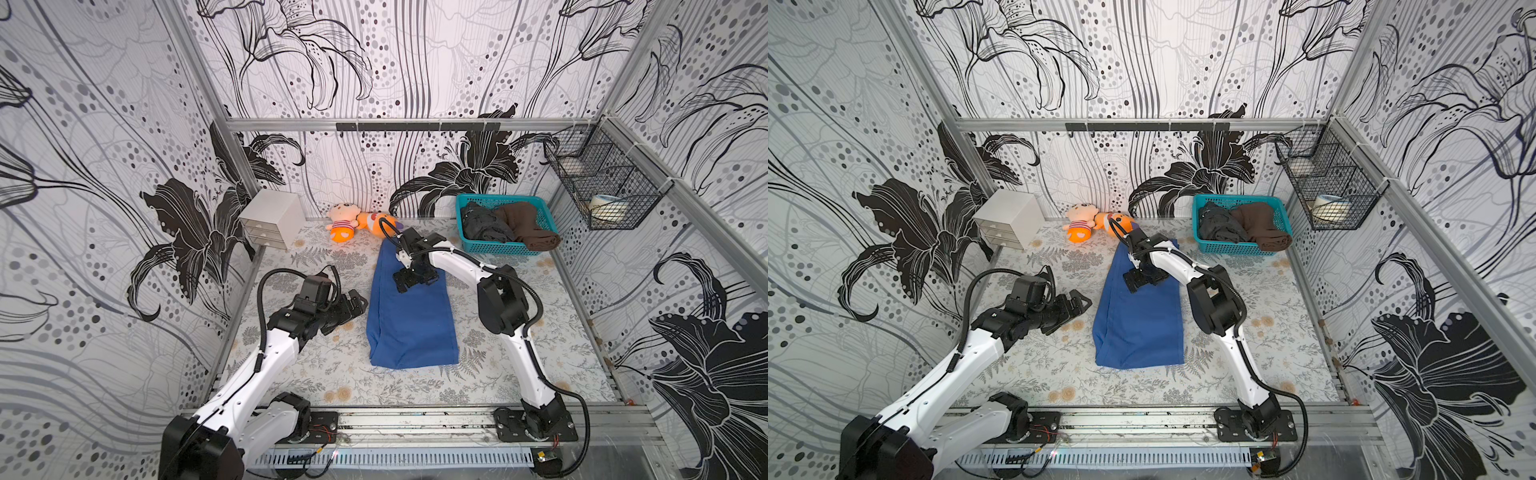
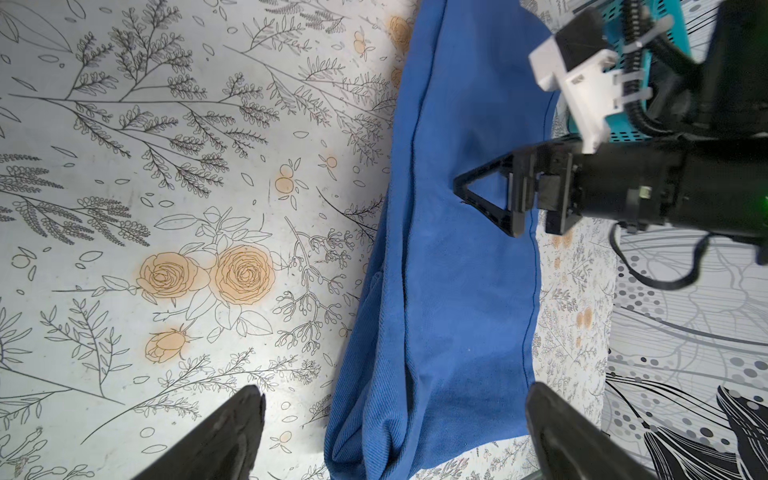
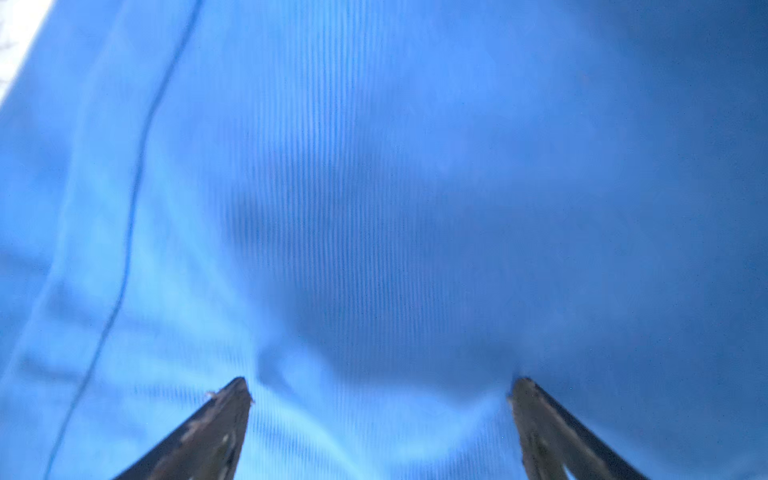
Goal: Roll up the long pants
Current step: Move the long pant to the center of the board, then roll the long pant at the center of the board.
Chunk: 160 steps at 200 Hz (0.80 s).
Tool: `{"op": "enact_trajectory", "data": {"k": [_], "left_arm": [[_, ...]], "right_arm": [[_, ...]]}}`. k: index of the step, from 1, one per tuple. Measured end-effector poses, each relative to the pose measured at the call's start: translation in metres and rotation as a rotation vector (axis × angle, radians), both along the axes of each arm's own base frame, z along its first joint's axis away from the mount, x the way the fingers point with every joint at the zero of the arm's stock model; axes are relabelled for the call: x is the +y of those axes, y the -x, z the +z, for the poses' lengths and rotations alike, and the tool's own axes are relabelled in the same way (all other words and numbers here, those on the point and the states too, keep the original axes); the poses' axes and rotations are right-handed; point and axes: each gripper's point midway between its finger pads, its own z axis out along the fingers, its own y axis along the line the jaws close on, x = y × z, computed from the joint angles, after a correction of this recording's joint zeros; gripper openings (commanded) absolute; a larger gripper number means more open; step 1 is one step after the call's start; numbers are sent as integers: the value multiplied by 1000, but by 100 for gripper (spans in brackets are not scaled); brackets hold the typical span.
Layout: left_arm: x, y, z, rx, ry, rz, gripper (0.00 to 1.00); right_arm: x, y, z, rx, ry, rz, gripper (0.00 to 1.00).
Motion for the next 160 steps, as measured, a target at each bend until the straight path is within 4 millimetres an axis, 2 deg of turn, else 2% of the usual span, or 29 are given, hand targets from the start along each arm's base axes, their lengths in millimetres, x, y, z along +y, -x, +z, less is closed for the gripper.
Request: {"op": "enact_trajectory", "data": {"k": [17,47,68,95,139,160], "left_arm": [[1,2,-13,35,-13,-3,99],[3,11,-33,85,-44,-17,99],[6,15,-36,86,-105,-31,99],[10,16,-33,75,-186,-52,99],[15,-9,-35,88,-258,-59,99],[21,-27,-41,110,-239,-52,99]], "right_arm": [[-7,7,24,-59,-30,5,100],[-22,30,86,-217,-117,45,99],[-38,60,106,-292,-133,87,99],[-48,107,94,-324,-66,167,100],[-7,207,61,-368,47,455,100],[-2,234,49,-402,111,545,100]]}}
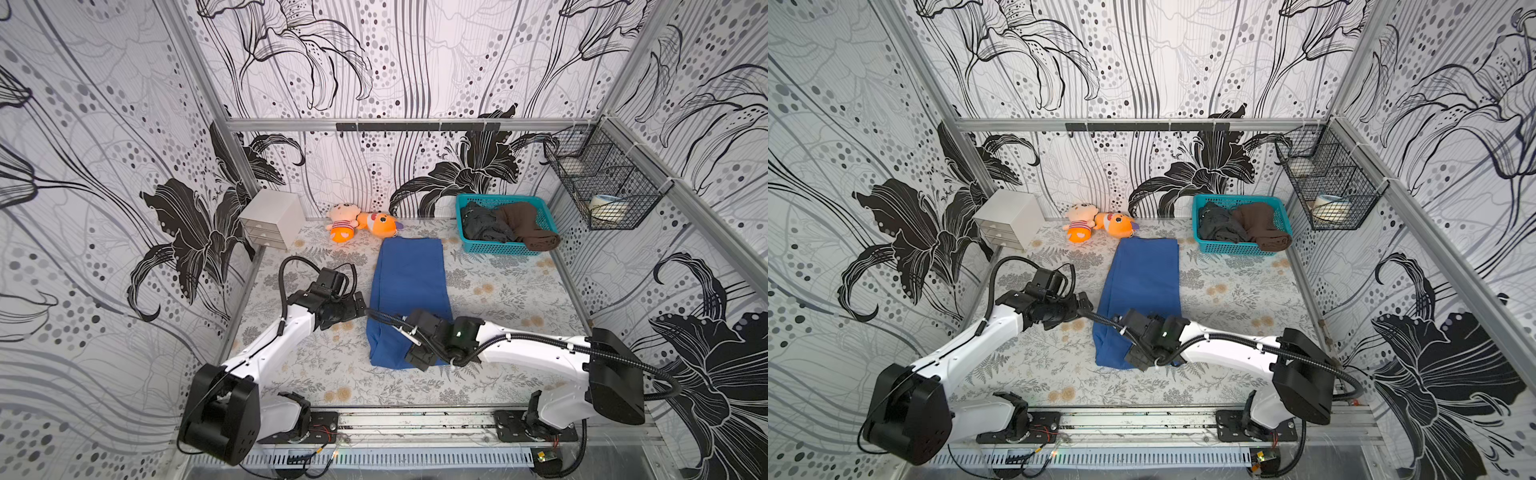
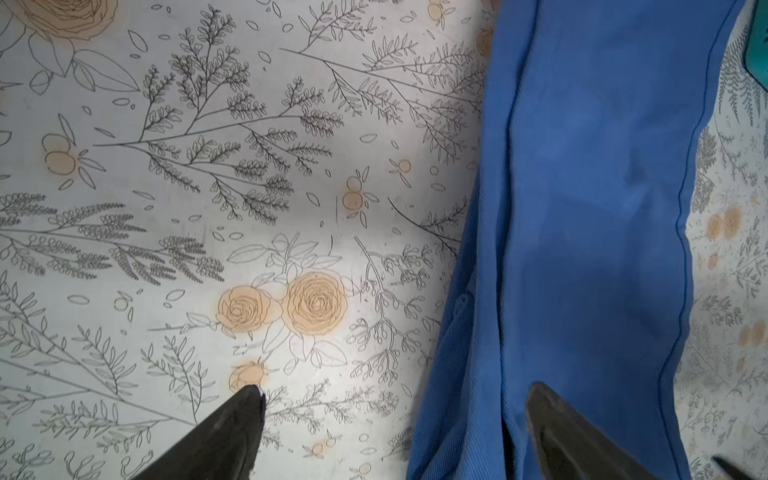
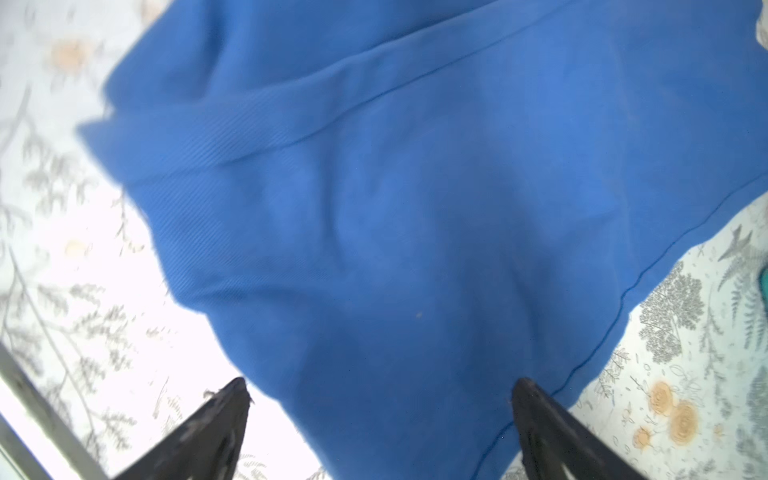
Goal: Roll up the long pants
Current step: Roll the long pant at the center of the board.
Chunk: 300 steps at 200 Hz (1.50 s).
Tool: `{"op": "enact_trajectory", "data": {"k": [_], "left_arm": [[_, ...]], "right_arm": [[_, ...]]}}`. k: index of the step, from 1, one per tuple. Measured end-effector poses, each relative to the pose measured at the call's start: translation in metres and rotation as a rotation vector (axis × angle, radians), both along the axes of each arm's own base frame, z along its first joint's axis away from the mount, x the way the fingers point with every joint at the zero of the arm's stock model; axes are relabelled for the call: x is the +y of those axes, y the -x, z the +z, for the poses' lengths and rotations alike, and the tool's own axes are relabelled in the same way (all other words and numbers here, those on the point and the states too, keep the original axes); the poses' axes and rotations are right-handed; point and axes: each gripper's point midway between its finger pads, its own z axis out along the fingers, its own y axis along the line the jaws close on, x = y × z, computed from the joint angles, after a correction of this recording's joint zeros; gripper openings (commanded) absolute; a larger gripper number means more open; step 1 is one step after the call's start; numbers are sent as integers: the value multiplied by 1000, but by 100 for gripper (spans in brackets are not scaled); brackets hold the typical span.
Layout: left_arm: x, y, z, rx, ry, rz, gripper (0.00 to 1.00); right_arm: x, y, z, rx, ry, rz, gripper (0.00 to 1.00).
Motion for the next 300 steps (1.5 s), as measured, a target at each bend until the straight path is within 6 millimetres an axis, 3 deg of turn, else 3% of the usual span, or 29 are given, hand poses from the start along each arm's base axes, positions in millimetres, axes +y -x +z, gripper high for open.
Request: {"op": "enact_trajectory", "data": {"k": [47,84,129,159,230,270,281,289,292,300], "left_arm": [[22,-24,1,-16,96,67,99],[19,-26,6,-33,128,60,99],[18,-25,10,-48,135,56,99],[18,-25,11,-50,136,56,99],[16,-24,12,-51,149,47,99],[15,-23,14,-55,156,44,99],[14,-24,14,-56,158,42,99],[14,-24,14,-57,160,41,99],[14,-24,14,-57,161,40,99],[13,-24,15,-59,165,38,99]], "right_arm": [[3,23,-3,-78,53,84,100],[6,31,-6,-97,67,133,100],[4,31,-43,-118,224,192,100],[4,24,-56,-158,286,207,100],[34,-17,-49,-371,311,140,99],[27,-43,-48,-370,291,62,100],[24,-49,-48,-359,288,46,96],[23,-52,-50,-338,278,36,84],[22,-54,-50,-336,280,34,76],[20,-57,-54,-307,277,31,41]]}}
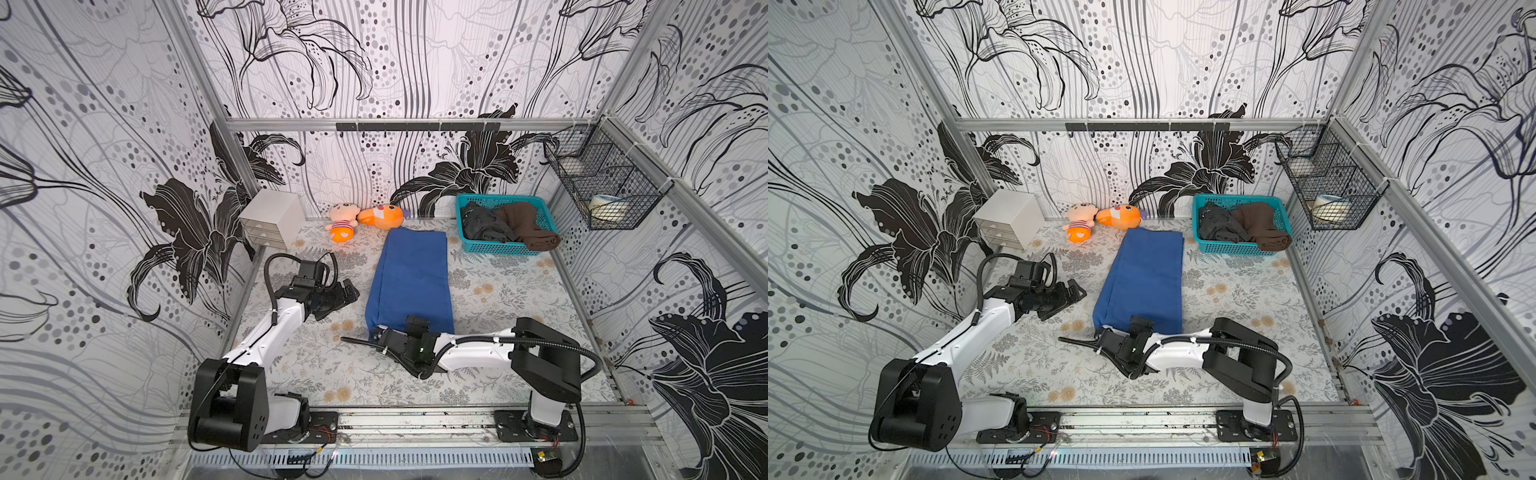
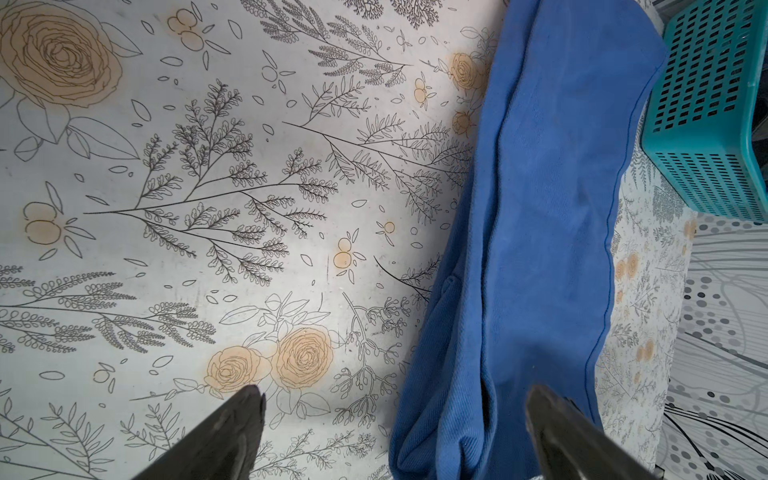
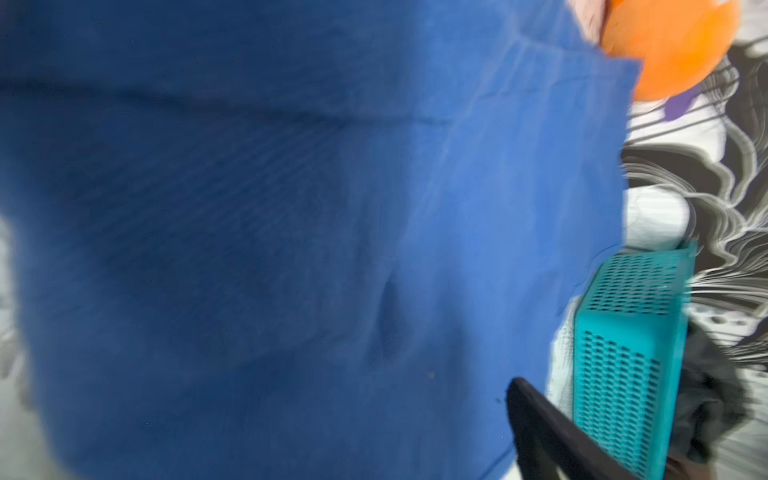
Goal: Roll up the long pants
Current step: Roll the long pant at the center of the board.
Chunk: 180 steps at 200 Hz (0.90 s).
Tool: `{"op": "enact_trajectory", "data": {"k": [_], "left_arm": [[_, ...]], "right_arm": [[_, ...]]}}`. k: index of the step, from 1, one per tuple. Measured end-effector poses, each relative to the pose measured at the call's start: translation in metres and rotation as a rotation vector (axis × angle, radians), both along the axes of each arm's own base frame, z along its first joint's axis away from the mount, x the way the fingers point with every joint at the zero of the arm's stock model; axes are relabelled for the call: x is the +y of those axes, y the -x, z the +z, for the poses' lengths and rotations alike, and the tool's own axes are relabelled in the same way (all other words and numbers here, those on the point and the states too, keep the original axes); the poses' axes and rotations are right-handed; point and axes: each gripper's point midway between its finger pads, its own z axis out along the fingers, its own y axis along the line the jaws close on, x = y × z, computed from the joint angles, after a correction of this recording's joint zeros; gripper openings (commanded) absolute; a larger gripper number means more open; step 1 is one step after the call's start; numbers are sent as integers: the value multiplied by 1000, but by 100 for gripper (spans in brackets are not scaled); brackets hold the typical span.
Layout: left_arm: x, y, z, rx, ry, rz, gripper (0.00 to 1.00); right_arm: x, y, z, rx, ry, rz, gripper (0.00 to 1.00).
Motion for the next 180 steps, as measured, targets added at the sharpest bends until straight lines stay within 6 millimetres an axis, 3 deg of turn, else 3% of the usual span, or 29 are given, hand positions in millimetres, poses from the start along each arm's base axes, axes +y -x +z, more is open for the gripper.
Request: {"op": "enact_trajectory", "data": {"k": [8,12,48,85,122,154,180], "left_arm": [[0,0,1,-3,2,-1,99],[0,-1,1,-5,3,-1,99],[-1,0,5,-18,7,-3,99],[-1,0,6,-24,8,-3,99],[-1,-1,7,-27,8,-3,99],[-2,-2,8,-33,10,-5,99],[-2,-3,9,-40,13,-6,99]], "right_arm": [[-3,-2,-6,33,-2,-12,17],[-4,-4,-8,46,2,-16,0],[-13,-14,-20,129,24,-67,0],[-10,3,-19,265,-2,-68,0],[-5,65,-5,481,-38,2,0],[2,129,18,742,-76,81,0],[9,167,42,929,-134,139,0]]}}
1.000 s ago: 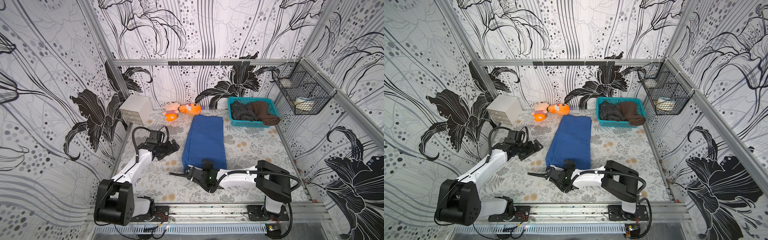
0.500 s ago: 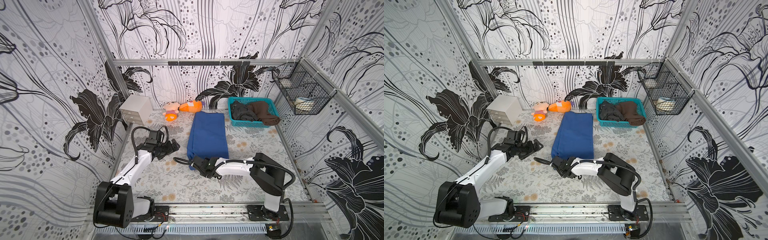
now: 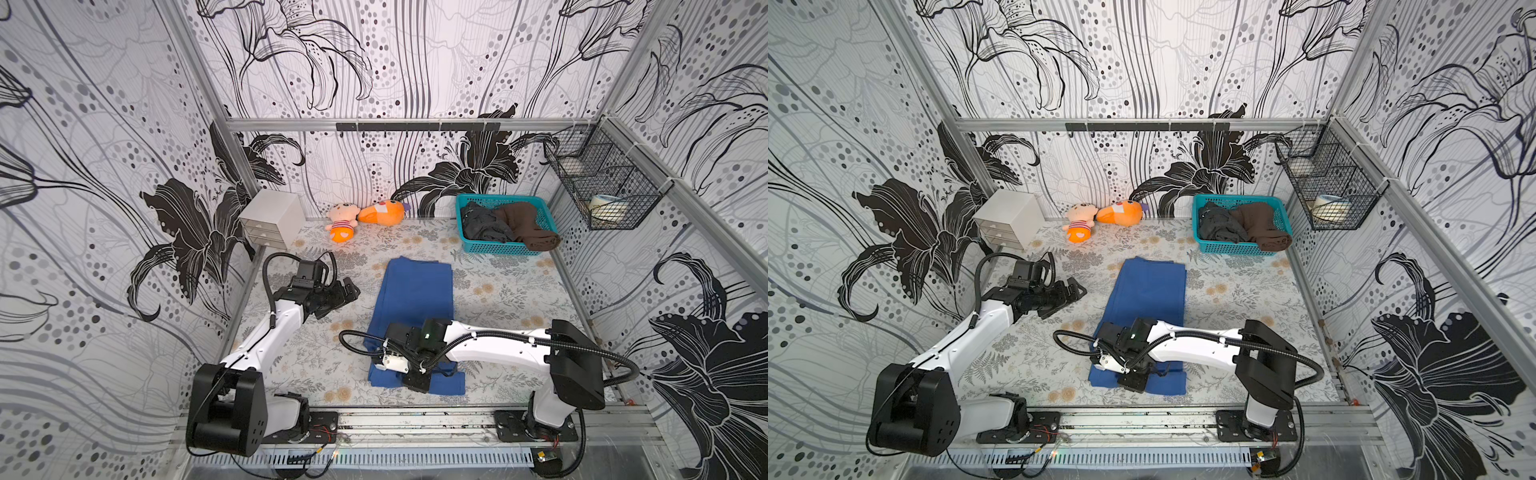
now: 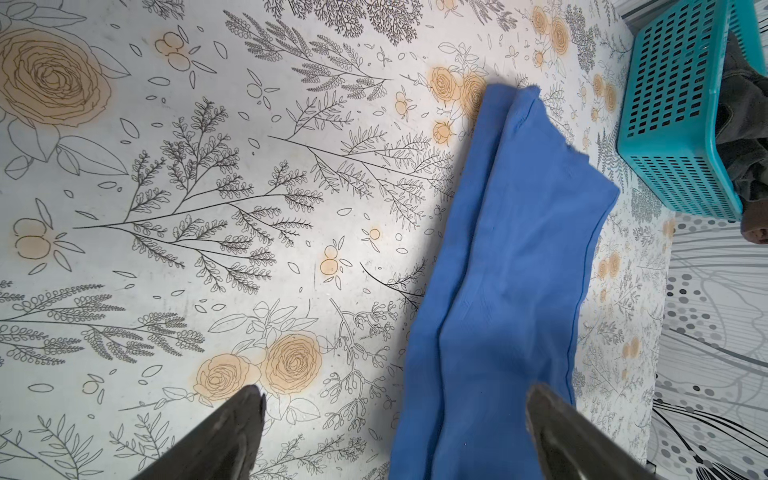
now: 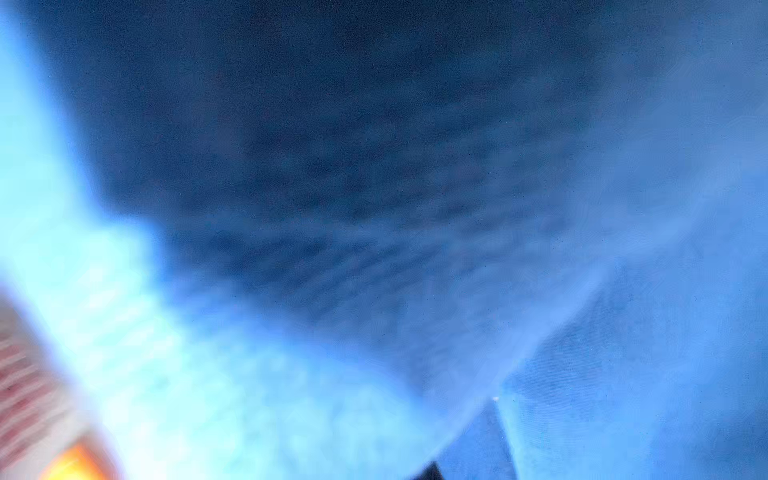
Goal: Roll up the long pants
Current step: Roll the long pant at the center of the board.
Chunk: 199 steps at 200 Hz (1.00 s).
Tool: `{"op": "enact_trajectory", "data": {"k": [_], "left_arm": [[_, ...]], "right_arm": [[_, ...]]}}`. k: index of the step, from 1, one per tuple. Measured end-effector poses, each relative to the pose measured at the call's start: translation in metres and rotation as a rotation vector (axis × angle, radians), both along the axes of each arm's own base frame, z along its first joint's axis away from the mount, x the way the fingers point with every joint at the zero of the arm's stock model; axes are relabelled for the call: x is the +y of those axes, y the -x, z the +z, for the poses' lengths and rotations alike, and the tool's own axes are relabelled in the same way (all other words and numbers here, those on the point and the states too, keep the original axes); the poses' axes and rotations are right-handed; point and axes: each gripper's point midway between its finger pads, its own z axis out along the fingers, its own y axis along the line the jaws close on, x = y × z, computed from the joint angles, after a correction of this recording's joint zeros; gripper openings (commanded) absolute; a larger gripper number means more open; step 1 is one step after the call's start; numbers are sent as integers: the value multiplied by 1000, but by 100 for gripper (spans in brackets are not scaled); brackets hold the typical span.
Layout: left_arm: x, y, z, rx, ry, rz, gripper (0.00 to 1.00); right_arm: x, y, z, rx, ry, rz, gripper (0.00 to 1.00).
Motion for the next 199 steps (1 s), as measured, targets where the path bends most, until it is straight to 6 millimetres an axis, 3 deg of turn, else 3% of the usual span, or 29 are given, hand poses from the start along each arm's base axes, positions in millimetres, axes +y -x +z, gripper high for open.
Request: {"op": "enact_trajectory", "data": {"k": [37,91,142,199], "left_arm": [[-1,0,4,-14,5,-2,99],[-3,1,6,-23,17,-11,99],[-4,3,6,-21,23,-14,99],[-4,5,6,-27,24,-15,99]], "right_arm": [[11,24,43,188,-120,42,0],[17,-4,91,470,-331,-36,0],[31,-47,84,850,-505,-164,0],[52,-85,54,984,-524,-226,0]]}}
